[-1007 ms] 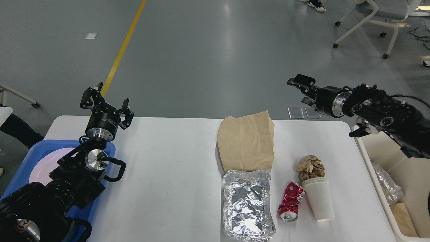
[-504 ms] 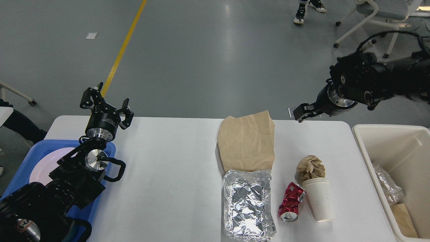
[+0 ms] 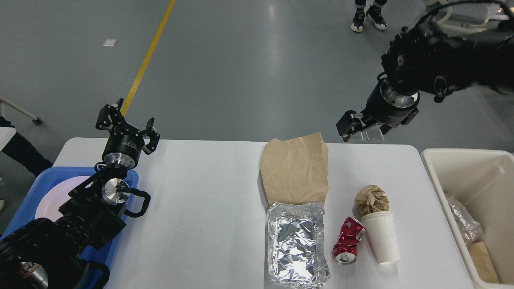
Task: Tidy desktop
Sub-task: 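Reach the right gripper to the brown paper bag and grasp it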
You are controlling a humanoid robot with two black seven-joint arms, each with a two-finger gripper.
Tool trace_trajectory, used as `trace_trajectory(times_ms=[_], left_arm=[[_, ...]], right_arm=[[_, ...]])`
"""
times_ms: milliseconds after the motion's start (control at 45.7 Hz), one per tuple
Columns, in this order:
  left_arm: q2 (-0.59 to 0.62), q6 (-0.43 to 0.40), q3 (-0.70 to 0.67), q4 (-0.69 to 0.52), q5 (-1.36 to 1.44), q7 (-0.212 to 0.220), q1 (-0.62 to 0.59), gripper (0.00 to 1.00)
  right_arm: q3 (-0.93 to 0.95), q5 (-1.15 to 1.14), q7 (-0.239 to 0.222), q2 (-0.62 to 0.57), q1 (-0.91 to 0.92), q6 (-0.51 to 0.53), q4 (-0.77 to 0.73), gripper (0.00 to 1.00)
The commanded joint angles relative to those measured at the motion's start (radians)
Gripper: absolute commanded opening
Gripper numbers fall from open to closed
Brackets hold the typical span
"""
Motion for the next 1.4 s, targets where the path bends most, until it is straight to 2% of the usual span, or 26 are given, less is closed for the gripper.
trace_trajectory(times_ms=[0, 197, 416, 679, 1051, 1379], left_arm=[[0.0, 0.0, 0.0, 0.0, 0.0, 0.0, 0.0, 0.96], [0.0, 0.0, 0.0, 0.0, 0.0, 0.0, 0.0, 0.96], [0.0, 0.0, 0.0, 0.0, 0.0, 0.0, -0.001, 0.96], [0.0, 0.0, 0.0, 0.0, 0.0, -0.001, 0.0, 0.96], [0.0, 0.0, 0.0, 0.0, 0.0, 0.0, 0.0, 0.96], [0.0, 0.0, -0.001, 0.0, 0.0, 0.0, -0.001, 0.96]], right_arm=[[0.089, 0.001, -0.004, -0.001, -0.187, -0.148, -0.072, 1.0], [0.147, 0.001, -0.008, 0.014, -0.374, -0.271, -0.196, 1.0], [0.207, 0.001, -0.008, 0.048, -0.482, -0.275, -0.273, 1.0], [0.276, 0.0, -0.008, 0.044, -0.508, -0.275, -0.305, 1.0], [0.272, -0.002, -0.008, 0.14, -0.64, -0.283, -0.526, 1.0], [0.285, 0.0, -0.007, 0.151, -0.669, -0.364, -0.531, 0.96]])
